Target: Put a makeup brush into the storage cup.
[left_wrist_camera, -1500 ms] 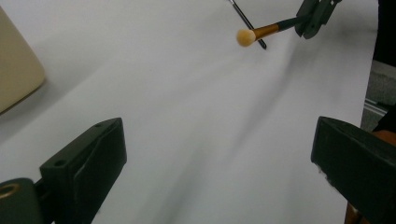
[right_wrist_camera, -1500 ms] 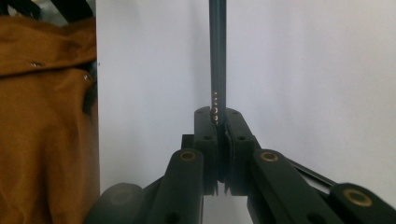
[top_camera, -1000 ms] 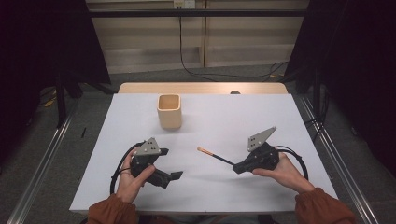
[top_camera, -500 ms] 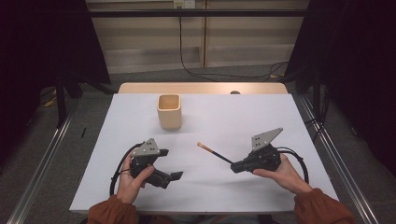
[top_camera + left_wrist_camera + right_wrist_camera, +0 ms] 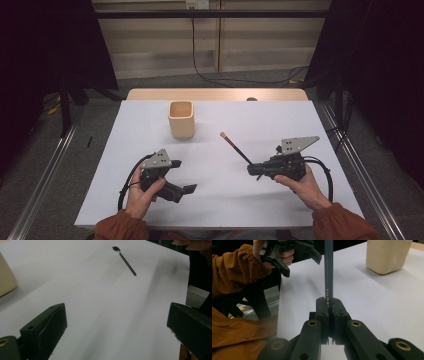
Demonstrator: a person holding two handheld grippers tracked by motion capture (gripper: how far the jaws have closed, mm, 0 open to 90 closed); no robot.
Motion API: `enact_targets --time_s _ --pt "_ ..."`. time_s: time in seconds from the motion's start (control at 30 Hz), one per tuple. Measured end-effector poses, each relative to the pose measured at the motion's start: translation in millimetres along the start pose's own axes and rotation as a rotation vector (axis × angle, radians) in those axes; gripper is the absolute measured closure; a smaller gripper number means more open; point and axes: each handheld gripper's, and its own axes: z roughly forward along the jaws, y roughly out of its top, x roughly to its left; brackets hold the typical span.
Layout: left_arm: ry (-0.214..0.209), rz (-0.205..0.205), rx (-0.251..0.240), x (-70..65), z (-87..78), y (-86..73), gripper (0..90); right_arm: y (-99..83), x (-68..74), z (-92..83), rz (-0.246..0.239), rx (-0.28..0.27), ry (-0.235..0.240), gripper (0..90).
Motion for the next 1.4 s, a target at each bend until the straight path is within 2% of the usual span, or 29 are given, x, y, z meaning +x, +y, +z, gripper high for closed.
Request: enact_targets --time_s 0.23,0.47,0.7,0.77,0.83,1.07,1.17,1.27,1.33,1.4 --pt "0.014 -0.003 -0.023 0.6 -0.6 -1.0 3.0 3.0 2.7 -2.2 -0.010 -0.061 -0.017 85.5" --pt "0.024 0.009 -0.056 -0.8 -2.4 -0.6 3.0 3.3 6.2 1.4 -0.032 -0.062 -0.007 85.5" --pt "0.040 -0.003 -0.124 -3.1 -7.6 0.8 2.5 3.4 6.7 1.7 -0.036 -0.072 -0.018 85.5" --pt "0.027 0.008 -0.149 -3.7 -8.5 1.4 2.4 3.5 6.9 1.3 -0.040 -0.072 -0.019 85.5" --pt "0.038 0.019 -0.165 -4.9 -9.0 2.7 2.4 3.7 6.8 1.1 -0.041 -0.075 -0.020 85.5" --pt "0.046 0.027 -0.192 -8.3 -6.0 8.2 1.5 3.9 7.0 1.8 -0.044 -0.078 -0.018 85.6" --pt "0.041 0.050 -0.202 -9.9 -3.2 11.3 1.7 3.4 6.6 2.9 -0.043 -0.074 -0.015 85.6" --pt "0.041 0.056 -0.205 -11.8 -0.7 15.3 1.9 3.2 6.5 4.0 -0.046 -0.074 -0.012 85.6" --pt "0.048 0.046 -0.225 -12.6 1.1 21.0 1.7 3.4 6.7 4.4 -0.049 -0.075 -0.014 85.6" --pt "0.038 0.061 -0.228 -14.2 2.7 27.4 1.6 3.4 6.5 5.1 -0.049 -0.073 -0.014 85.6"
